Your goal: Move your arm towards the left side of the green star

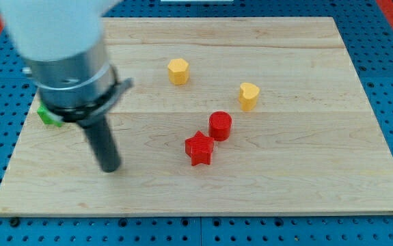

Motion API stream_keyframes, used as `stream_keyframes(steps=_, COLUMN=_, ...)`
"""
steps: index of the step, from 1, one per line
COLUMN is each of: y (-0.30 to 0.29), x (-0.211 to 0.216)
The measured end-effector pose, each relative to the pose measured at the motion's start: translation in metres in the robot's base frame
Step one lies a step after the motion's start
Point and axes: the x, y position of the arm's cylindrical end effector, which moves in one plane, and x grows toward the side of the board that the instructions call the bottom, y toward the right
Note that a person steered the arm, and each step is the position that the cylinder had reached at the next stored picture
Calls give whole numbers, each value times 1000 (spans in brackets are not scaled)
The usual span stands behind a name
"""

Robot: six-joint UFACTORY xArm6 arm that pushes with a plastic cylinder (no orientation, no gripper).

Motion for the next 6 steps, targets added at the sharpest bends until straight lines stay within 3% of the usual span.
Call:
stream_keyframes(steps=2, y=-141, x=-72)
stream_keyframes(steps=6, y=-127, x=-108)
